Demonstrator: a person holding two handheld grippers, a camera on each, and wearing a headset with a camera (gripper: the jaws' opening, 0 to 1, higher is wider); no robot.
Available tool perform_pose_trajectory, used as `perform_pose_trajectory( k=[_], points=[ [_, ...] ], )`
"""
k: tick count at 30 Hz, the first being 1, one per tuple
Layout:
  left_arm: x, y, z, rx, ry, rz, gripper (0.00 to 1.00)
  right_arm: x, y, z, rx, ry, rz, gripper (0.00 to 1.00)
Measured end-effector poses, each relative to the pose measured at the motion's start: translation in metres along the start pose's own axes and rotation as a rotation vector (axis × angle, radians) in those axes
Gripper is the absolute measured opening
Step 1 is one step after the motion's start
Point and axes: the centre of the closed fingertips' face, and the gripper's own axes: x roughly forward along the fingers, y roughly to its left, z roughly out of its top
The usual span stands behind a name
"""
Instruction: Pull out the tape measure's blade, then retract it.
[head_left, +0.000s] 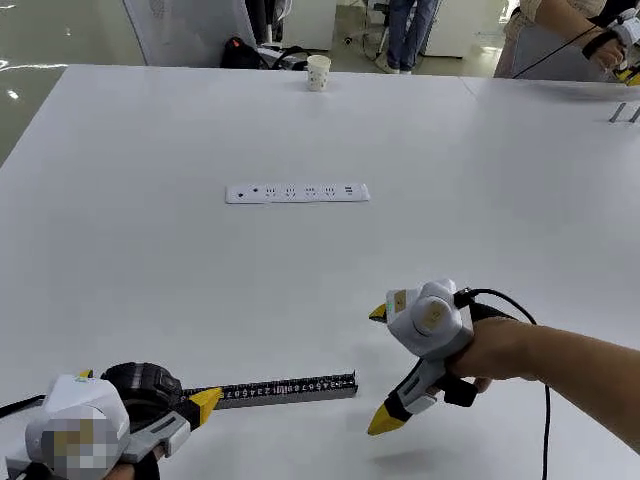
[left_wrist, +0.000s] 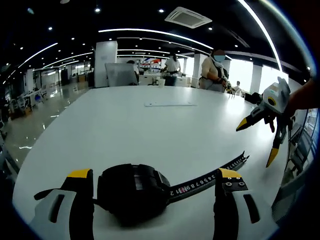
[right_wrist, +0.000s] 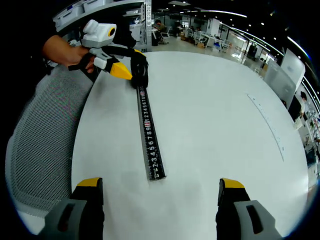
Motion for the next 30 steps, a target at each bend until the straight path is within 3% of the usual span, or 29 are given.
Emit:
perform_pose_trajectory(
  k=[8, 17, 21, 30],
  points=[
    [0.005, 0.003, 0.005, -0.026, -0.021, 0.040, 0.99, 0.013, -0.001, -0.001, -0.002, 0.036, 0.027, 0.93],
    [0.005, 0.011, -0.005, -0.048, -0.020, 0.056, 0.99, 0.017, 0.000, 0.000, -0.044, 0.046, 0.060, 0.70],
    [0.002, 0.013, -0.007, -0.049, -0.028, 0.060, 0.99, 0.018, 0.005, 0.002, -0.052, 0.058, 0.084, 0.54],
    [-0.001, 0.018, -0.010, -0.065, -0.030, 0.077, 0.99, 0.022, 0.008, 0.003, -0.101, 0.083, 0.101, 0.36]
  ],
)
